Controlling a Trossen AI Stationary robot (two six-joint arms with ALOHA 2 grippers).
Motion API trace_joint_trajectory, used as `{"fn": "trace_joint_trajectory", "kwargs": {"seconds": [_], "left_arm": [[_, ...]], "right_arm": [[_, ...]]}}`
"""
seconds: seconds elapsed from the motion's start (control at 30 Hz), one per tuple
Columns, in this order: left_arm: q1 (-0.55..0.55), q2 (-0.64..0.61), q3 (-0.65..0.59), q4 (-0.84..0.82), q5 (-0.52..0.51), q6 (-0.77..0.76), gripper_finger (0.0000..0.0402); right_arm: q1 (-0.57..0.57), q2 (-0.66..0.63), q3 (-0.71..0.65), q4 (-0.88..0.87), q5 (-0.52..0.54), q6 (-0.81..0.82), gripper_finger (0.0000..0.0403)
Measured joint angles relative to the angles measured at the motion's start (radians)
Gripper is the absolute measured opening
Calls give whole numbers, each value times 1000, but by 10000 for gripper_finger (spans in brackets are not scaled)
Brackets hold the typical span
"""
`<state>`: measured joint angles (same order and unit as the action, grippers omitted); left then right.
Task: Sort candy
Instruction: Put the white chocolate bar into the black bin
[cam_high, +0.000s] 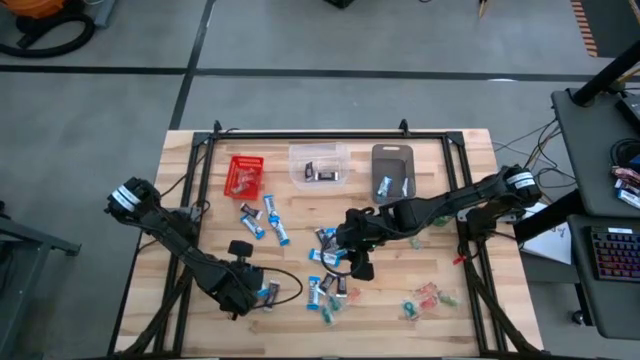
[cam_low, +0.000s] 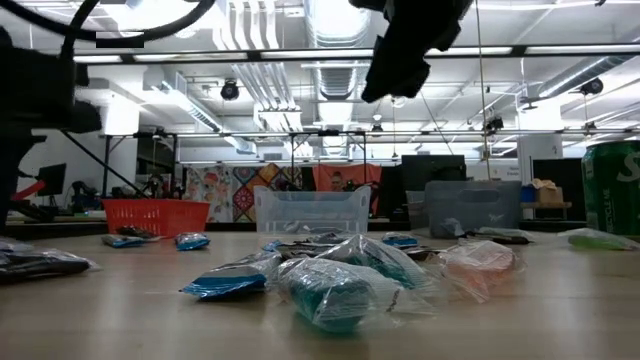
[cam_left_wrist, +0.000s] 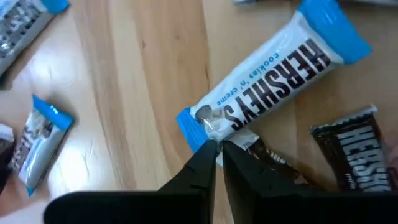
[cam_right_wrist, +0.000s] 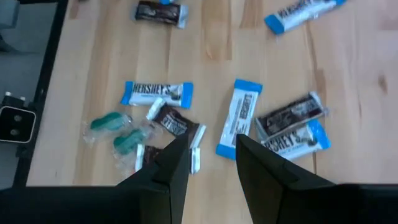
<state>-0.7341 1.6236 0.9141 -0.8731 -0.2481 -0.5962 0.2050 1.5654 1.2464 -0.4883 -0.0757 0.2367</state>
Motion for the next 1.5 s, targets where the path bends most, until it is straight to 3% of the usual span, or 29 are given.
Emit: {"fn": "trace_joint_trajectory", "kwargs": {"seconds": [0.27,0.4,0.77,0.9,1.5], "left_arm": [[-1,-36,59,8,-1,1,10],[-4,-24,66,90,-5,70,22],[-4,43,66,86,-38,186,156],[-4,50,55,86,-42,212,182],[-5,44,-60,220,-12,218,161]], "right_arm": [[0,0,-21,2,0,-19,121],[0,0,-21,9,-1,-51,121],[0,0,-22,23,-1,-62,121],[0,0,-22,23,-1,-61,121],[0,0,-22,35,-1,-61,121]]}}
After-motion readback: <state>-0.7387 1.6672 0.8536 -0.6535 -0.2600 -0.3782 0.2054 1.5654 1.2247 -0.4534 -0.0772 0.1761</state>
